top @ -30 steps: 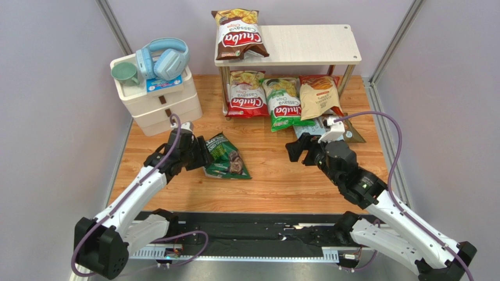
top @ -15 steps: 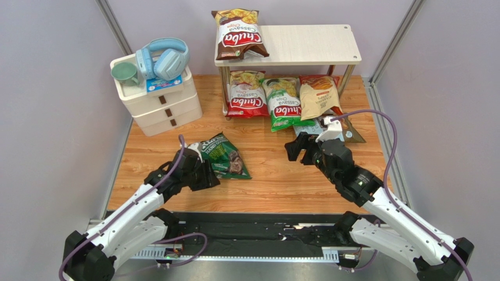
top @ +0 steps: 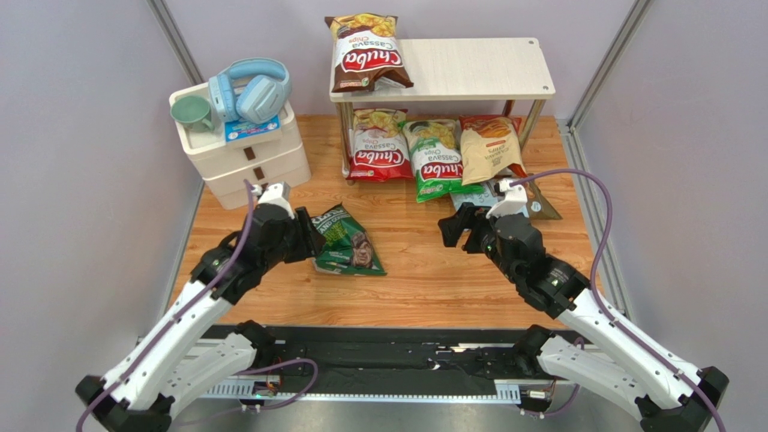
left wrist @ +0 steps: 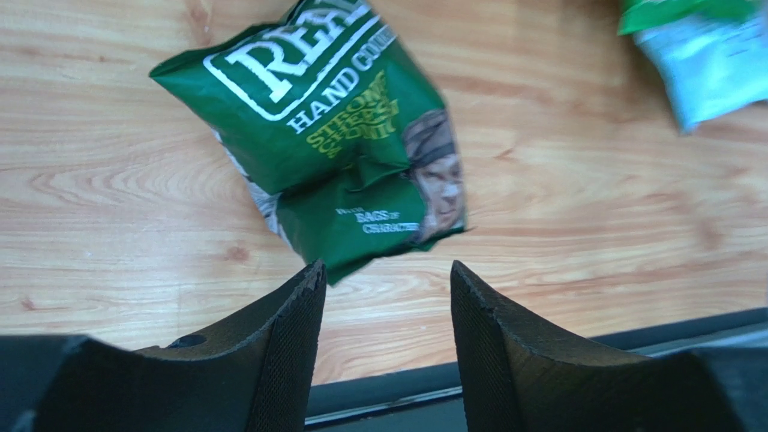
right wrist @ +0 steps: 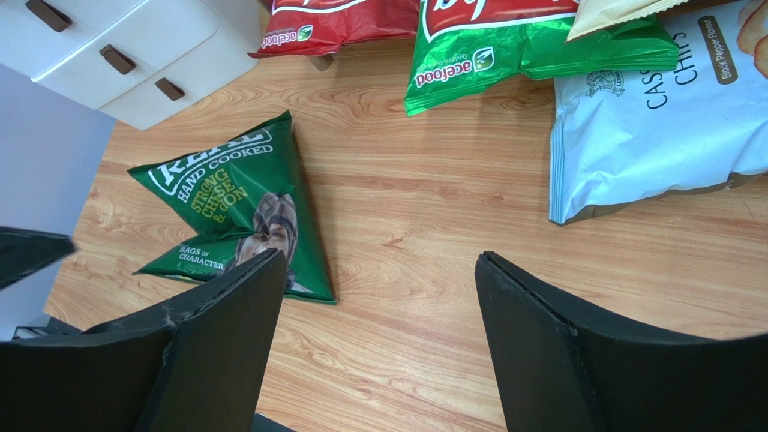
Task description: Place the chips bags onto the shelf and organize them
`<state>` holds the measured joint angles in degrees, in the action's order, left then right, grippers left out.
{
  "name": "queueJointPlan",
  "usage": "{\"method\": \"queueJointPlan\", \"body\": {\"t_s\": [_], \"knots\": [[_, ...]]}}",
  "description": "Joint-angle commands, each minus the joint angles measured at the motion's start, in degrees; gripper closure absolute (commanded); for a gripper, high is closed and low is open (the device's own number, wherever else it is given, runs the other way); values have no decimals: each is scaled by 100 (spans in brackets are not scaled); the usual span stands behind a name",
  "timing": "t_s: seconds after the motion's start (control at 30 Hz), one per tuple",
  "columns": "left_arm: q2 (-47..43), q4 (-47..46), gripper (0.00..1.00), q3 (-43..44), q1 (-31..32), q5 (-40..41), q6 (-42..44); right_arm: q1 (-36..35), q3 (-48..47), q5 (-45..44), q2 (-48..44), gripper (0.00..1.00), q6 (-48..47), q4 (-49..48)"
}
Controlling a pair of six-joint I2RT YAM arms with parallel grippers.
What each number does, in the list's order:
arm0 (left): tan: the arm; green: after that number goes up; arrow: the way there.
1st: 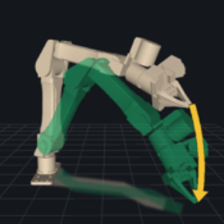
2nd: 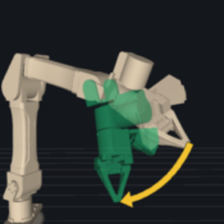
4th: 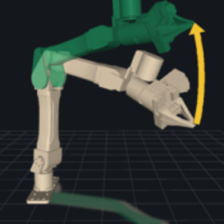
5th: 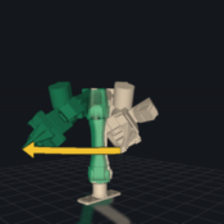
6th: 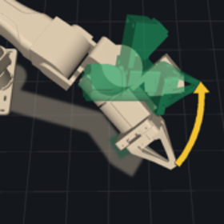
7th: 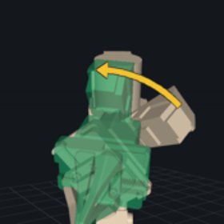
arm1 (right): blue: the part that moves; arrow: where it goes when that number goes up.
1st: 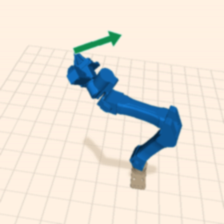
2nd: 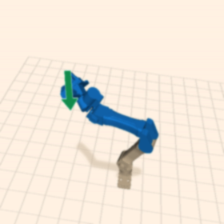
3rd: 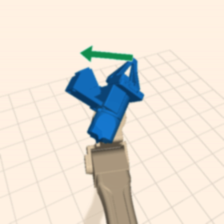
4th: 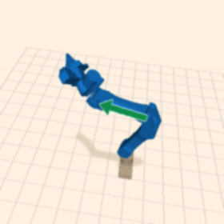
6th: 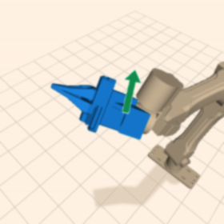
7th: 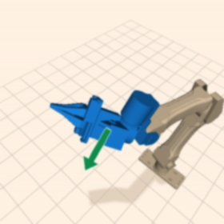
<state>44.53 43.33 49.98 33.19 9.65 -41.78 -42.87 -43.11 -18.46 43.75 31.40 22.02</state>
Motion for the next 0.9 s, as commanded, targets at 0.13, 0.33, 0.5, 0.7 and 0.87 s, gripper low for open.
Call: {"method": "queueJointPlan", "body": {"t_s": [0.13,0.33,0.5,0.7,0.87], "knots": [[1645,-1264,46,-497,-242,-24,460,33,-92,-114,-296,17,-11,-32],[1823,-1749,54,-1155,-50,-578,5,42,-83,-228,-376,17,-81,83],[1322,-1996,63,-2123,634,-763,-594,33,-74,-185,-288,17,-37,31],[-39,-986,61,-2370,953,-307,-1165,42,-74,-176,-147,17,-55,-40],[-1497,227,34,-1870,944,537,-1324,42,-48,-70,-24,17,33,-128]]}}
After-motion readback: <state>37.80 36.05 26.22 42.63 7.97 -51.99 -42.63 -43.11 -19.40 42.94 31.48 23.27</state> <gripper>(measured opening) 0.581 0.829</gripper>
